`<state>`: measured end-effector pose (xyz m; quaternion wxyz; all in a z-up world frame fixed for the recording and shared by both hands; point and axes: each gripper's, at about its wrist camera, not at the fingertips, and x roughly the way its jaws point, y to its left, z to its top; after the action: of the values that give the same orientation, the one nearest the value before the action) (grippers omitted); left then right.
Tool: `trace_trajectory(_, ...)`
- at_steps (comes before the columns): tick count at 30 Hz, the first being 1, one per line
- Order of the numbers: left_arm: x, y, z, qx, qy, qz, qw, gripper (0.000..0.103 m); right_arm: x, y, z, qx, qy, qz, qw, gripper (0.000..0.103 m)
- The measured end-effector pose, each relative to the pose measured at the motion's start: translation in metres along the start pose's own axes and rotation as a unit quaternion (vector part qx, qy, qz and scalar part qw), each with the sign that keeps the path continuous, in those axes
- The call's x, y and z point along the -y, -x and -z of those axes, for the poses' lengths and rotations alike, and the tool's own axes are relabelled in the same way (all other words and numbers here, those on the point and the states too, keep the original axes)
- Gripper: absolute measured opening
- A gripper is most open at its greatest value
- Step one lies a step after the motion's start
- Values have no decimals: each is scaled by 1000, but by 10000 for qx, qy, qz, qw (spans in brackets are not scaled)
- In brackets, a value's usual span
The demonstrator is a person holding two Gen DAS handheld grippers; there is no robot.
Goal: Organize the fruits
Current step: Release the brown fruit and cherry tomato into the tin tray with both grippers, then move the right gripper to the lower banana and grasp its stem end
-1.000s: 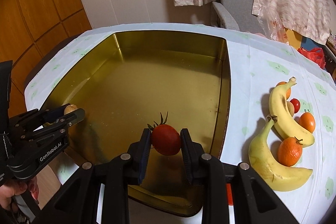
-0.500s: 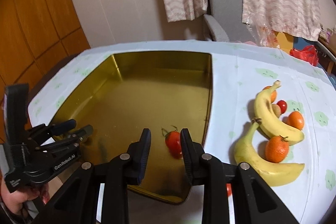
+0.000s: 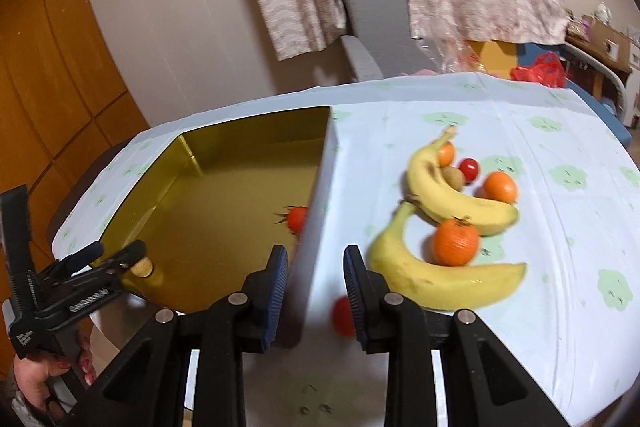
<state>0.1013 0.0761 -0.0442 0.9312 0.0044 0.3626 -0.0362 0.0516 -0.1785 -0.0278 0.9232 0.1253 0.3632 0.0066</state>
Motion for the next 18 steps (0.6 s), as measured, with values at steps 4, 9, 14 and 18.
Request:
trace_trajectory(4, 0, 19, 8, 243, 178, 63, 9995, 102, 19, 8, 5, 18, -188, 96, 9998, 29)
trace_trajectory(9, 10, 39, 16, 473, 14, 106, 9988, 103, 40, 14, 13, -16, -369, 223, 9991, 29)
trace_trajectory(14, 27, 53, 22, 518, -190, 392, 9977, 103, 62, 18, 24, -103, -590, 331, 9977, 29)
trace_trajectory(18, 45, 58, 29, 415, -405, 731, 9956, 103, 77, 19, 32, -199, -672, 383, 9968, 29)
